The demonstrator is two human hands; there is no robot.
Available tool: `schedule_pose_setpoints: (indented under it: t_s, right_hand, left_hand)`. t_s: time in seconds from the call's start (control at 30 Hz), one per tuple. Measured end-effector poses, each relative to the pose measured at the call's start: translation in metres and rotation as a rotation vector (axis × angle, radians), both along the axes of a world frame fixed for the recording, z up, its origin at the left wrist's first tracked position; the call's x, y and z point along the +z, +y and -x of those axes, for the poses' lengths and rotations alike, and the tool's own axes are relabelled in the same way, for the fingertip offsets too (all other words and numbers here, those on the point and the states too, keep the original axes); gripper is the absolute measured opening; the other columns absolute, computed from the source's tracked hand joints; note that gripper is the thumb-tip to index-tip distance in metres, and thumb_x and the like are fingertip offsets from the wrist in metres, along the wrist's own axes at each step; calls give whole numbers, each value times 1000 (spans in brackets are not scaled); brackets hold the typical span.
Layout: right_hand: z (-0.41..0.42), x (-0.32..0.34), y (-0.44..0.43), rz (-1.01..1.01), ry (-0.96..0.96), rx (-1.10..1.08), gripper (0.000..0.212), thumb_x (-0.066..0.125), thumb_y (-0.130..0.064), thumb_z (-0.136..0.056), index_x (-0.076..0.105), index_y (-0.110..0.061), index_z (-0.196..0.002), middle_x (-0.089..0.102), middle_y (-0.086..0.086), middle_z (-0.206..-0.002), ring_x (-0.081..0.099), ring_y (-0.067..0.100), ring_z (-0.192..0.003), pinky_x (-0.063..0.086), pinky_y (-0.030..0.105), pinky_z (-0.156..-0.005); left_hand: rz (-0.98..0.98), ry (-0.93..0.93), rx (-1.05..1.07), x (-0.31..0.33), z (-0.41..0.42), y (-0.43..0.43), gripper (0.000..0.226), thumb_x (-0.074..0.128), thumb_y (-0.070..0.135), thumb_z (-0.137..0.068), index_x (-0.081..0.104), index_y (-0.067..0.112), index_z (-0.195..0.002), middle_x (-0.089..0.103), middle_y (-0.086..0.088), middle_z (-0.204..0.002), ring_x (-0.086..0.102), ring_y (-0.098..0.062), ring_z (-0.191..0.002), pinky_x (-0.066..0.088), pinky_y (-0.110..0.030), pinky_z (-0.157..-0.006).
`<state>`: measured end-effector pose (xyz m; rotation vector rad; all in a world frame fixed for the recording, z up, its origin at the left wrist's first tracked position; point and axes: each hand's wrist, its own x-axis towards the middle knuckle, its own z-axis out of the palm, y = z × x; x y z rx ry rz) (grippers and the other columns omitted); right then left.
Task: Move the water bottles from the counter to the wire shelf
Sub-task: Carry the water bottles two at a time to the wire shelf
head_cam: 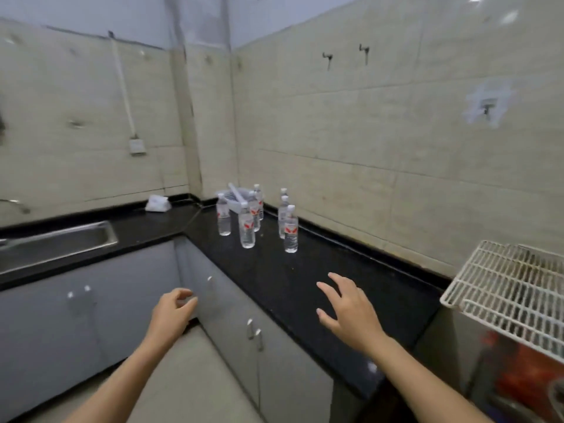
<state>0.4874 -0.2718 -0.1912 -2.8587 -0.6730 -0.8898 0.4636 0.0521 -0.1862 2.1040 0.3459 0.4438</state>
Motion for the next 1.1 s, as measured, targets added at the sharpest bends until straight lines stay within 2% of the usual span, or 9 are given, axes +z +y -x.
schedule_pose_setpoints:
  t_s: [0.23, 0.33, 0.47, 0.5, 0.57, 0.63, 0.67, 0.87, 1.1]
  right_hand:
    - [-13, -32, 124, 124, 197, 158, 65, 84, -46, -41, 62, -22, -98, 70, 8, -97, 70, 20, -83, 55, 26, -57]
    - [-37, -33, 160, 132, 235, 153, 61, 85, -48, -38, 69, -23, -92, 71, 5, -95, 70, 18, -81, 54, 24, -56]
    - [-84, -38, 200, 88, 264, 135, 52, 74, -49, -48, 70, -22, -92, 71, 6, -96, 71, 19, -82, 55, 26, -56]
    - [-99, -41, 209, 69, 273, 140, 50, 72, -46, -53, 69, -20, -96, 69, 9, -101, 70, 23, -87, 56, 30, -60]
    - [-130, -44, 229, -49, 320, 169, 50, 68, -38, -71, 61, -16, -115, 58, 14, -124, 59, 30, -112, 52, 40, -82]
    - [-160, -44, 249, -101, 417, 168, 53, 55, -37, -86, 43, -17, -134, 35, 10, -145, 36, 26, -133, 36, 39, -102]
    - [-176, -45, 259, -113, 450, 163, 54, 50, -38, -89, 37, -19, -137, 29, 7, -148, 29, 24, -136, 31, 36, -106]
    - [-258, -49, 320, -172, 552, 176, 53, 45, -38, -91, 31, -21, -139, 25, 4, -149, 26, 19, -136, 29, 31, -108]
    - [-323, -68, 369, -119, 628, 169, 53, 44, -38, -91, 29, -22, -140, 22, 2, -150, 25, 19, -136, 27, 30, -108]
  left_hand:
    - [60, 28, 175, -28, 46, 117, 21, 57, 7, -85, 62, -2, -102, 62, -21, -110, 55, -29, -96, 40, -35, -84]
    - [90, 25, 229, -35, 43, 148, 18, 58, 8, -85, 62, -1, -100, 61, -21, -109, 54, -28, -93, 39, -33, -82]
    - [81, 26, 253, -42, 15, 179, 15, 58, 9, -85, 62, 3, -98, 61, -21, -109, 55, -27, -94, 38, -31, -80]
    - [73, 23, 252, -41, 4, 186, 15, 58, 9, -85, 62, 4, -98, 61, -20, -109, 54, -25, -93, 37, -31, -80]
    - [58, 11, 247, -35, -21, 199, 16, 57, 9, -86, 61, 3, -101, 59, -17, -109, 52, -22, -93, 37, -29, -81]
    - [36, 10, 242, -28, -47, 213, 18, 56, 8, -86, 61, 2, -102, 59, -17, -109, 52, -22, -93, 37, -28, -80]
    - [19, 18, 239, -25, -59, 221, 16, 56, 8, -86, 61, 3, -100, 59, -17, -109, 52, -22, -92, 37, -28, -80]
    - [5, 12, 272, -15, -126, 275, 16, 56, 6, -86, 60, 2, -101, 60, -20, -109, 53, -23, -93, 36, -29, -82]
    - [96, 76, 269, -55, -194, 315, 19, 57, 5, -85, 61, 0, -103, 60, -16, -108, 53, -23, -93, 35, -27, -81]
